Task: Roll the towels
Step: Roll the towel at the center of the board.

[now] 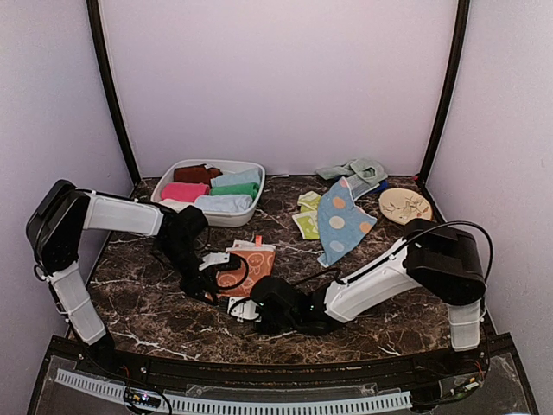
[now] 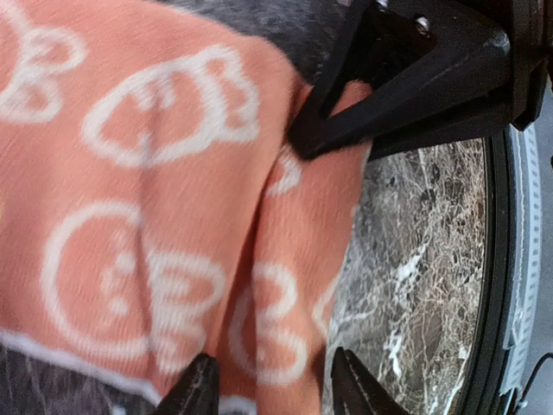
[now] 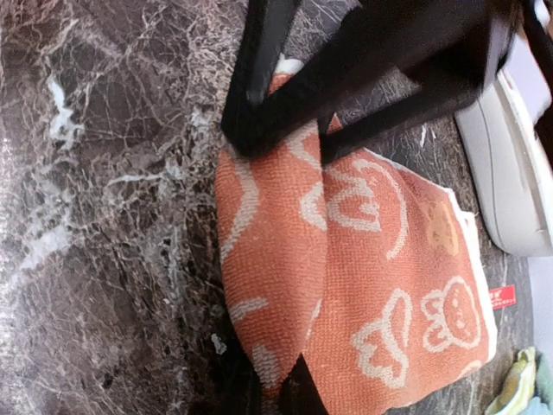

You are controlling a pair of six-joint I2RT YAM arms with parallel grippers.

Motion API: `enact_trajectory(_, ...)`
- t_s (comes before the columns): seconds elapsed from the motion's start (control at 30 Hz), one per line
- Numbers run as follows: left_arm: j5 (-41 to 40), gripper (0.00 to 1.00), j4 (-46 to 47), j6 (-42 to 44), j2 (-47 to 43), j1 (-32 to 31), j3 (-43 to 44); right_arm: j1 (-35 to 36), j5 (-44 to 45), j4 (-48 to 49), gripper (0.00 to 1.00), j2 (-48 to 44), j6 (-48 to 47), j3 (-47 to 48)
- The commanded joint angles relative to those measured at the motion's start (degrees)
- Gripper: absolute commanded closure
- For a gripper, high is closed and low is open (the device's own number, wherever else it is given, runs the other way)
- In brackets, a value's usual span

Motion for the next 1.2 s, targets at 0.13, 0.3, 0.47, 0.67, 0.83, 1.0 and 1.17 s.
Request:
enact_trajectory(0.13, -4.61, 0.52, 3.31, 3.69, -21.1, 6.31, -12.85, -2.76, -15.63, -9.46, 1.0, -3.14, 17.27, -0.63)
enact_trajectory(0.3, -2.96, 0.51, 3.56, 5.31, -27.85, 6.12, -14.75, -7.6, -29.23, -12.23, 1.0, -2.61, 25.75, 0.38)
enact_trajectory(0.47, -2.32, 0.53, 3.98, 3.96, -28.73, -0.33, -15.23, -12.77, -42.63, -13.33, 1.0, -0.39, 34.3, 1.97)
enact_trajectory(0.67, -8.02, 0.55, 11.15, 1.83, -24.36, -9.04, -16.8, -14.42, -49.38, -13.79, 1.0, 1.93, 37.96, 2.7)
enact_trajectory(0.83, -12.66, 0.57, 18.03, 1.12, -21.04, -12.04, -17.55, -15.26, -53.52, -12.79, 1.0, 2.66, 41.49, 3.11)
enact_trajectory(1.0, -16.58, 0.58, 21.49, 1.8, -21.72, -13.67, -18.36, -15.68, -56.11, -12.63, 1.0, 2.74, 42.62, 3.11)
enact_trajectory(1.17, -15.15, 0.58, 19.49, 1.36, -22.7, -14.16, -17.46, -15.76, -57.93, -12.01, 1.0, 3.42, 43.9, 3.0)
